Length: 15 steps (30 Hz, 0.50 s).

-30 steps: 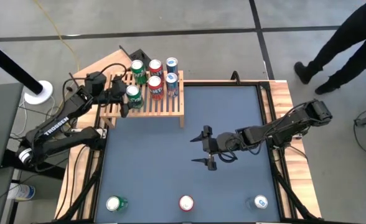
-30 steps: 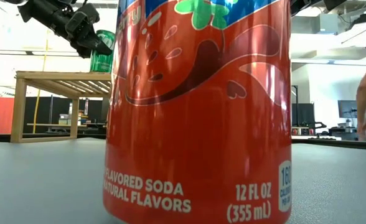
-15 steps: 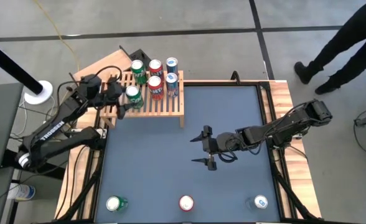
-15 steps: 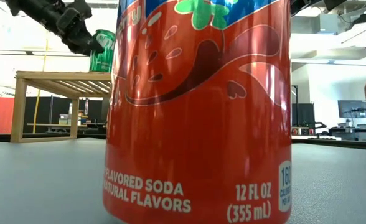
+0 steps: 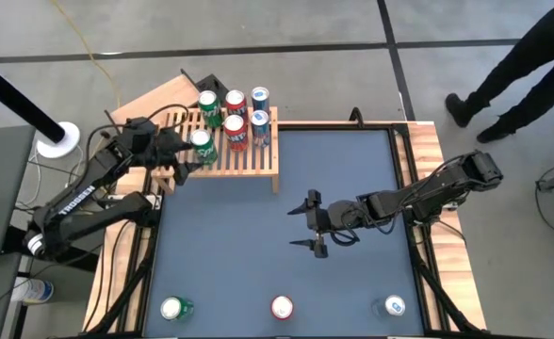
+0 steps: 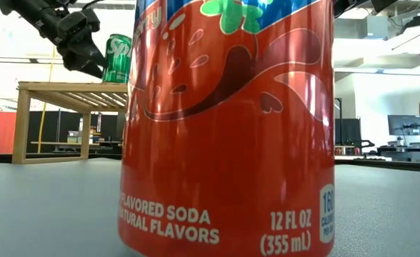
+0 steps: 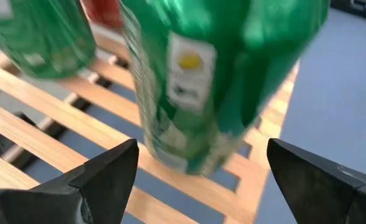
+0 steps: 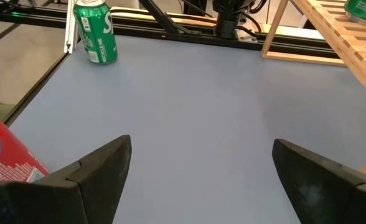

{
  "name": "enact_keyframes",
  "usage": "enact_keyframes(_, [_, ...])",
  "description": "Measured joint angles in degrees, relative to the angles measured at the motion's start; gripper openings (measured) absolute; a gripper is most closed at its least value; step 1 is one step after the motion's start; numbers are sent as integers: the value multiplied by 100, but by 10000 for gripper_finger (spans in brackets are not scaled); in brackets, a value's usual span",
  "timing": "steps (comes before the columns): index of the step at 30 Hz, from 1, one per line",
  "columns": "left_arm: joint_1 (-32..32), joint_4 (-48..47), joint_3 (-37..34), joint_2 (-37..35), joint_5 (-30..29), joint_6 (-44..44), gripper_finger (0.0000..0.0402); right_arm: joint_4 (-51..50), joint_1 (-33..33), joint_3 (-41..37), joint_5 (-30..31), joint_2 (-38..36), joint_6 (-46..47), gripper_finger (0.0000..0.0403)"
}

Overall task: Place canned beverage on shelf
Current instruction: Put the top green soda can on the shelf aligned with the other green soda can

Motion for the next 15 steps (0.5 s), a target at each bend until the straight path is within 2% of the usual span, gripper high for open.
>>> enact_keyframes(7, [-396,-98,0,0,-169,-734,342,15,0,0,0,0,-25,380])
enact_keyframes(12, [-807,-61,0,13,-1102,-1373,342,87,0,0,0,0,-42,380])
enact_keyframes(15, [-1018,166,0,13,-1431,-1546,342,88,0,0,0,0,-42,380])
